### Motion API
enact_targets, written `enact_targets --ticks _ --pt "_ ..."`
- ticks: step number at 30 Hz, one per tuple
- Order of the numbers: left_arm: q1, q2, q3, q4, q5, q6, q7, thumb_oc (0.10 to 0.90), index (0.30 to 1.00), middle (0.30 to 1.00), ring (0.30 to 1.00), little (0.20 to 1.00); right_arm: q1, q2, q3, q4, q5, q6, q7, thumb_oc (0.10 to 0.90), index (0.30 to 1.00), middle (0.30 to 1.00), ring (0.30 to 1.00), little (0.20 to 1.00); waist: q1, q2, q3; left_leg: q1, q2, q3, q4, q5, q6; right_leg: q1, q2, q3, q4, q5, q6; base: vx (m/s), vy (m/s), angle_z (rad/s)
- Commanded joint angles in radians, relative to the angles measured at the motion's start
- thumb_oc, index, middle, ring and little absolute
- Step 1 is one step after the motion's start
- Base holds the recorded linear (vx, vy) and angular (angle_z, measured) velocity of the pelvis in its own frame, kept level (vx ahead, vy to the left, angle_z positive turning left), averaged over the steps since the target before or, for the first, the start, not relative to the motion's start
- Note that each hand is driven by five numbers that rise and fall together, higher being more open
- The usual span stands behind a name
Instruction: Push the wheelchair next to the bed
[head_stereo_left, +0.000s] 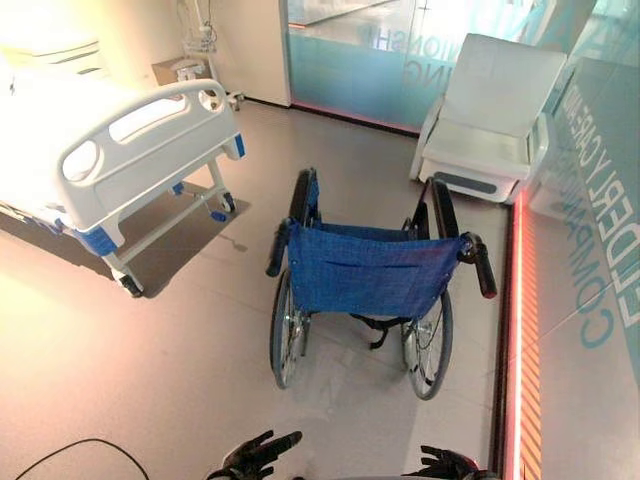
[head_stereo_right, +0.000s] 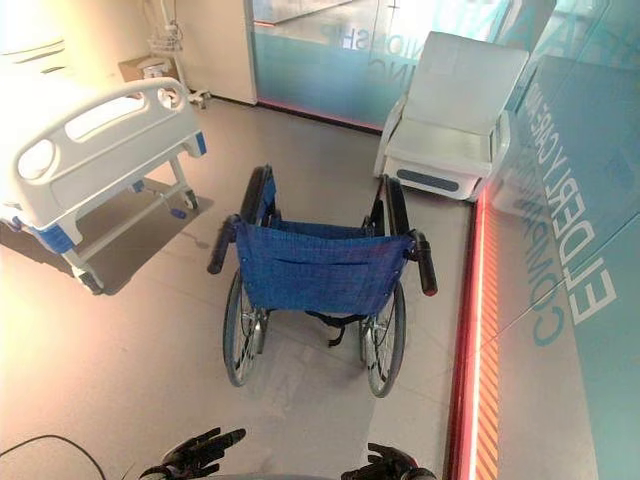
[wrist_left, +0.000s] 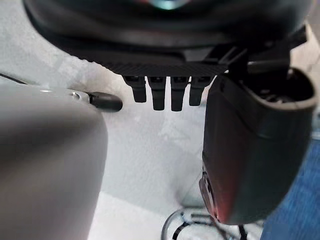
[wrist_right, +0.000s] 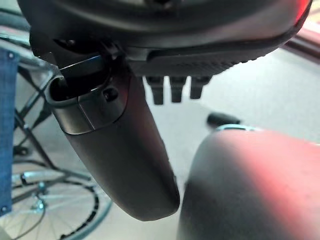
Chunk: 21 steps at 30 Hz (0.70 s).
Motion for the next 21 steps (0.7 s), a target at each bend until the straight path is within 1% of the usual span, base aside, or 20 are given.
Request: enact_targets --ticks 1,3,5,6,9,10,11,12,13,14,15,16,17,18,20,21 --pt "-0.065 -0.017 0.028 0.034 -0.050 -0.024 0.032 0.800 0.900 0.900 0.900 0.900 -0.059 -0.035 -0.023 0.018 0.039 -0.036 -0.052 0.800 0.900 0.900 0.900 0.900 -0.006 0.040 -0.005 0.014 -0.022 0.032 0.003 -0.047 -0.009 -0.063 0.034 0.008 0.013 0.085 -0.024 0.00 0.000 0.00" --pt "-0.067 0.009 0.061 0.033 -0.101 0.008 0.023 0.800 0.900 0.900 0.900 0.900 -0.058 -0.059 -0.045 0.017 0.027 -0.013 -0.055 0.800 0.900 0.900 0.900 0.900 -0.009 0.044 -0.005 0.016 -0.022 0.034 0.003 -0.047 -0.011 -0.061 0.032 0.006 0.011 0.086 -0.022 0.00 0.000 0.00" --pt "-0.067 0.018 0.072 0.030 -0.109 0.021 0.011 0.800 0.900 0.900 0.900 0.900 -0.058 -0.068 -0.053 0.017 0.019 0.001 -0.059 0.800 0.900 0.900 0.900 0.900 -0.008 0.045 -0.005 0.016 -0.022 0.034 0.003 -0.048 -0.012 -0.061 0.032 0.005 0.010 0.086 -0.021 0.00 0.000 0.00" --pt "-0.060 0.040 0.088 0.024 -0.114 0.033 0.002 0.800 0.900 0.900 0.900 0.900 -0.055 -0.092 -0.072 0.022 -0.005 0.034 -0.080 0.800 0.900 0.900 0.900 0.900 -0.008 0.049 -0.007 0.017 -0.021 0.036 0.003 -0.048 -0.013 -0.061 0.030 0.000 0.010 0.086 -0.019 0.00 0.000 0.00" --pt "-0.055 0.064 0.105 0.014 -0.130 0.056 0.007 0.800 0.900 0.900 0.900 0.900 -0.056 -0.119 -0.092 0.032 -0.039 0.063 -0.109 0.800 0.900 0.900 0.900 0.900 -0.006 0.051 -0.007 0.017 -0.022 0.034 0.003 -0.047 -0.013 -0.060 0.029 -0.001 0.010 0.086 -0.018 0.00 0.000 0.00" --pt "-0.054 0.089 0.125 0.001 -0.135 0.056 0.014 0.800 0.900 0.900 0.900 0.900 -0.057 -0.149 -0.109 0.034 -0.066 0.077 -0.127 0.800 0.900 0.900 0.900 0.900 -0.004 0.052 -0.008 0.017 -0.022 0.032 0.003 -0.047 -0.014 -0.060 0.029 -0.002 0.010 0.087 -0.017 0.00 0.000 0.00" --pt "-0.056 0.103 0.134 -0.008 -0.140 0.058 0.020 0.800 0.900 0.900 0.900 0.900 -0.059 -0.168 -0.117 0.033 -0.060 0.082 -0.129 0.800 0.900 0.900 0.900 0.900 -0.003 0.052 -0.008 0.017 -0.022 0.030 0.003 -0.047 -0.014 -0.060 0.029 -0.002 0.009 0.087 -0.017 0.00 0.000 0.00" --pt "-0.059 0.150 0.163 -0.052 -0.149 0.074 0.024 0.800 0.900 0.900 0.900 0.900 -0.069 -0.224 -0.144 0.020 -0.059 0.100 -0.104 0.800 0.900 0.900 0.900 0.900 0.000 0.052 -0.007 0.016 -0.022 0.027 0.003 -0.046 -0.015 -0.059 0.028 -0.004 0.008 0.089 -0.016 0.00 0.000 0.00" --pt "-0.060 0.158 0.168 -0.061 -0.150 0.084 0.022 0.800 0.900 0.900 0.900 0.900 -0.071 -0.234 -0.149 0.015 -0.063 0.103 -0.101 0.800 0.900 0.900 0.900 0.900 0.001 0.052 -0.006 0.016 -0.022 0.027 0.003 -0.046 -0.015 -0.059 0.028 -0.005 0.008 0.089 -0.016 -0.01 -0.006 0.05" --pt "-0.063 0.187 0.183 -0.095 -0.143 0.103 0.019 0.800 0.900 0.900 0.900 0.900 -0.076 -0.266 -0.161 -0.004 -0.077 0.118 -0.096 0.800 0.900 0.900 0.900 0.900 0.004 0.052 -0.005 0.014 -0.022 0.025 0.003 -0.045 -0.014 -0.061 0.027 -0.006 0.008 0.090 -0.016 -0.02 -0.001 0.08" --pt "-0.064 0.200 0.189 -0.111 -0.140 0.104 0.021 0.800 0.900 0.900 0.900 0.900 -0.079 -0.282 -0.166 -0.016 -0.086 0.123 -0.093 0.800 0.900 0.900 0.900 0.900 0.005 0.052 -0.004 0.013 -0.022 0.025 0.003 -0.045 -0.014 -0.062 0.027 -0.006 0.009 0.091 -0.016 -0.04 -0.002 0.13" --pt "-0.068 0.229 0.199 -0.145 -0.135 0.120 0.040 0.800 0.900 0.900 0.900 0.900 -0.083 -0.315 -0.174 -0.043 -0.087 0.141 -0.082 0.800 0.900 0.900 0.900 0.900 0.007 0.053 -0.003 0.011 -0.023 0.022 0.003 -0.044 -0.013 -0.063 0.026 -0.006 0.009 0.092 -0.016 -0.06 -0.004 0.11" --pt "-0.082 0.279 0.213 -0.189 -0.085 0.140 0.082 0.800 0.900 0.900 0.900 0.900 -0.093 -0.365 -0.187 -0.084 -0.092 0.159 -0.053 0.800 0.900 0.900 0.900 0.900 0.009 0.052 -0.003 0.007 -0.024 0.020 0.003 -0.043 -0.011 -0.066 0.025 -0.008 0.008 0.094 -0.015 -0.07 -0.003 0.09" --pt "-0.094 0.320 0.219 -0.216 -0.062 0.144 0.101 0.800 0.900 0.900 0.900 0.900 -0.103 -0.401 -0.190 -0.116 -0.091 0.164 -0.046 0.800 0.900 0.900 0.900 0.900 0.009 0.050 -0.003 0.005 -0.025 0.018 0.003 -0.042 -0.010 -0.067 0.025 -0.008 0.007 0.095 -0.014 -0.06 -0.003 0.04" --pt "-0.112 0.368 0.224 -0.244 -0.047 0.160 0.125 0.800 0.900 0.900 0.900 0.900 -0.119 -0.446 -0.193 -0.153 -0.087 0.182 -0.034 0.800 0.900 0.900 0.900 0.900 0.008 0.049 -0.003 0.004 -0.025 0.017 0.003 -0.042 -0.010 -0.068 0.025 -0.008 0.007 0.095 -0.012 -0.02 -0.001 0.01" --pt "-0.127 0.410 0.227 -0.264 -0.022 0.169 0.137 0.800 0.900 0.900 0.900 0.900 -0.128 -0.483 -0.196 -0.187 -0.102 0.195 -0.026 0.800 0.900 0.900 0.900 0.900 0.007 0.047 -0.004 0.003 -0.025 0.018 0.003 -0.042 -0.010 -0.068 0.024 -0.008 0.006 0.096 -0.010 -0.04 0.002 0.00"
